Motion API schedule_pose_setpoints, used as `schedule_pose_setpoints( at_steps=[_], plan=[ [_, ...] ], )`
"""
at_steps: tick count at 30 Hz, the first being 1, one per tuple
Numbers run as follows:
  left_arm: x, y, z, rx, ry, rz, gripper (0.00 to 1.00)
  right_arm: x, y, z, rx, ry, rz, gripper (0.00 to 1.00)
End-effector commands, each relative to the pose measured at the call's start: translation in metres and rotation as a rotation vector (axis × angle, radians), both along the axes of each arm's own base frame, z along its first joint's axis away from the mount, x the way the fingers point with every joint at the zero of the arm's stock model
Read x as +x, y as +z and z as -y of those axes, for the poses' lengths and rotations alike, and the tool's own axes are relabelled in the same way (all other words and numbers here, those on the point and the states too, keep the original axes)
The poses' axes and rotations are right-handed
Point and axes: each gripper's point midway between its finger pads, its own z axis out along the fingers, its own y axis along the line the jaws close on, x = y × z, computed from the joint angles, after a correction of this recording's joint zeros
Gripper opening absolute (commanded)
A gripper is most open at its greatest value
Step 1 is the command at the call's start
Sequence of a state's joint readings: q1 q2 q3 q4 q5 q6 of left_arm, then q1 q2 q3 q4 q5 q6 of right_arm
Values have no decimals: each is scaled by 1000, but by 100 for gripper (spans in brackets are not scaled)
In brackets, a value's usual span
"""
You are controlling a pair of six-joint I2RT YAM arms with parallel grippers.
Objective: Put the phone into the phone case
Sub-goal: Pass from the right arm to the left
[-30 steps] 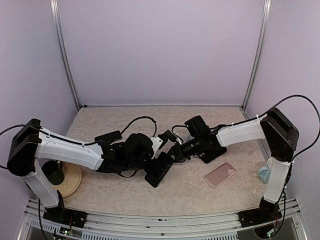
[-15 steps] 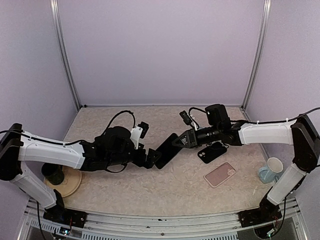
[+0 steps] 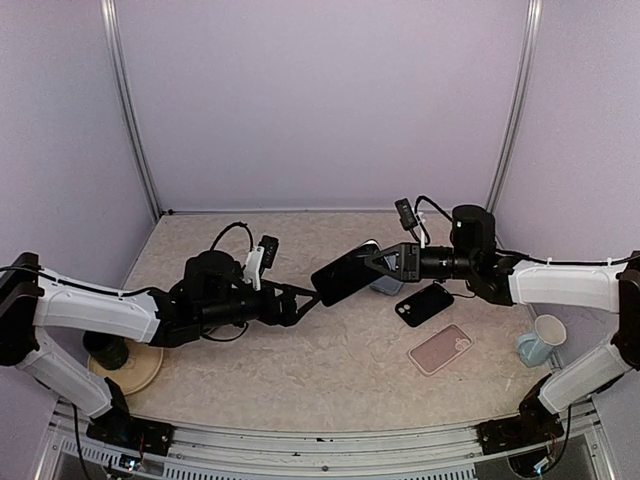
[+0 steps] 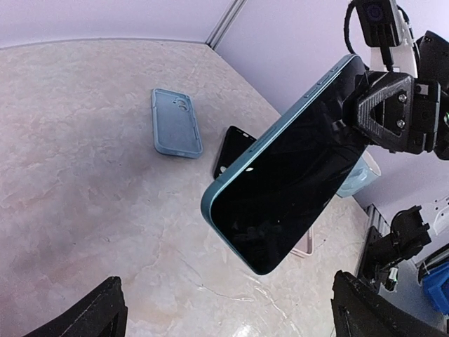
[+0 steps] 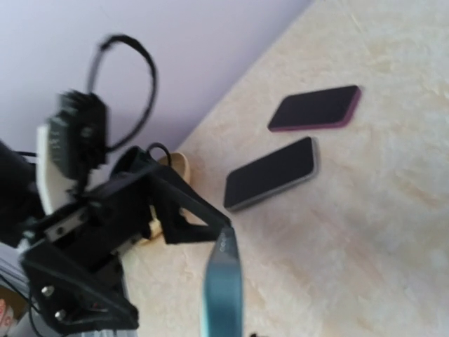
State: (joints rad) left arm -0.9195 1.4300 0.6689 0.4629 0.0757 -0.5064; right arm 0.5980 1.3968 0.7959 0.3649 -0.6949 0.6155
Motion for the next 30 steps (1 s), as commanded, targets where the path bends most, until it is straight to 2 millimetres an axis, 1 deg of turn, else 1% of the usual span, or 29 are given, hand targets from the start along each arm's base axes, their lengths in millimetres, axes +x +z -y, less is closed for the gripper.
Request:
schedule_pose_setpoints(
  at_steps=[1, 8, 12, 14, 17, 19, 23, 30],
  plan=[
    [-7, 30, 7, -152, -77, 8, 99, -9, 43, 4, 146, 18, 110, 0],
    [-13, 45, 14, -243, -145, 6, 99, -18, 45, 3, 225, 67, 95, 0],
    [-15, 45, 20, -281, -180, -14, 99, -27, 55, 6, 310, 91, 108, 0],
    [-16, 46, 22, -301, -197, -20, 98, -27, 51, 5, 314, 101, 90, 0],
    [-18, 49, 26, -332, -224, -26, 95, -27, 46, 3, 314, 112, 71, 0],
    [-19, 51, 28, -356, -245, -26, 89, -27, 44, 2, 321, 114, 66, 0],
    [-21, 56, 32, -395, -276, -29, 82, -24, 39, -1, 317, 115, 50, 0],
    [-23, 61, 36, -408, -304, -21, 71, -20, 31, -4, 312, 114, 32, 0]
  ],
)
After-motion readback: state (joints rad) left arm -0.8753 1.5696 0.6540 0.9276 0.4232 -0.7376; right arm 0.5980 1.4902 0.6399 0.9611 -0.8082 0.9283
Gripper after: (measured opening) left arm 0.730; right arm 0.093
